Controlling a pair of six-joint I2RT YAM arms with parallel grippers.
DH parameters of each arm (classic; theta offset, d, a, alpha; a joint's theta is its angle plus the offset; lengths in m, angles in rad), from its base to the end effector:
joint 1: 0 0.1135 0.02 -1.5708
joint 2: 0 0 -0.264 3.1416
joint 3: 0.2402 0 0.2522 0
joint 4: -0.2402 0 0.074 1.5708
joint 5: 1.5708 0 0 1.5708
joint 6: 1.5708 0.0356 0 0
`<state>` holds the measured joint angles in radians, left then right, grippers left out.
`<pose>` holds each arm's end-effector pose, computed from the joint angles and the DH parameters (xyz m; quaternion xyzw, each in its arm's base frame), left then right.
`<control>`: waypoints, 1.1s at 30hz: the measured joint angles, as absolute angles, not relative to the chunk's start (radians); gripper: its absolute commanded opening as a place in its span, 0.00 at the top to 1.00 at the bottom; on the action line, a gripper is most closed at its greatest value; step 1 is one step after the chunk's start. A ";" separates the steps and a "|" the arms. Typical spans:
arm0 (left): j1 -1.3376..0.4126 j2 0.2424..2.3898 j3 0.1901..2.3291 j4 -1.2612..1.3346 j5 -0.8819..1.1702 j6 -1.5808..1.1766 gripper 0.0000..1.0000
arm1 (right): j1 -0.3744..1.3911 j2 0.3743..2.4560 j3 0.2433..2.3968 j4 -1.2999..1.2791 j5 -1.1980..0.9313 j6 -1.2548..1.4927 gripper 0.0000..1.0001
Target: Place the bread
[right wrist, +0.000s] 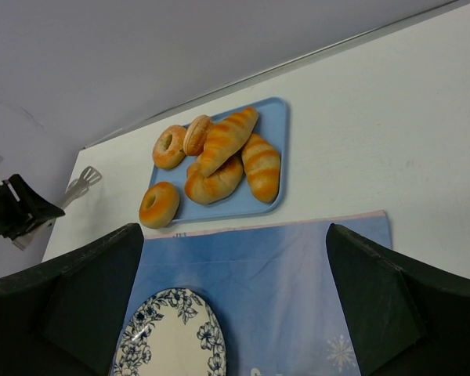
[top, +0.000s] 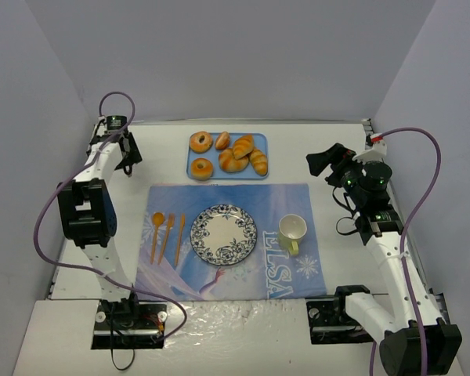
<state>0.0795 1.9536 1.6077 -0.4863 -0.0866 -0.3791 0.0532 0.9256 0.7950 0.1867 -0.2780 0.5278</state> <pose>0.4415 0.0383 0.2508 -0.2270 0.9038 -0.0139 0.3626 0.2192 0.0215 0.3581 0.0621 0.6850 0.2973 0.6622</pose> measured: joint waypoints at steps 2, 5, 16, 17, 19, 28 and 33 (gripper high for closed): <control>0.078 1.913 1.607 -0.488 -0.098 -0.380 0.57 | 0.053 0.925 0.798 0.180 -0.279 0.528 0.00; 0.073 1.860 1.599 -0.488 -0.119 -0.383 0.57 | 0.053 0.925 0.805 0.173 -0.281 0.528 0.00; 0.009 1.771 1.570 -0.521 -0.149 -0.387 0.57 | 0.053 0.925 0.810 0.161 -0.287 0.530 0.00; -0.004 1.763 1.570 -0.528 -0.149 -0.387 0.57 | 0.053 0.925 0.812 0.158 -0.287 0.530 0.00; -0.034 1.745 1.570 -0.543 -0.148 -0.386 0.57 | 0.053 0.925 0.816 0.153 -0.287 0.530 0.00; -0.174 1.636 1.571 -0.614 -0.027 -0.374 0.57 | 0.053 0.925 0.824 0.141 -0.286 0.527 0.00; -0.240 1.591 1.571 -0.652 0.028 -0.369 0.57 | 0.053 0.925 0.826 0.133 -0.286 0.523 0.00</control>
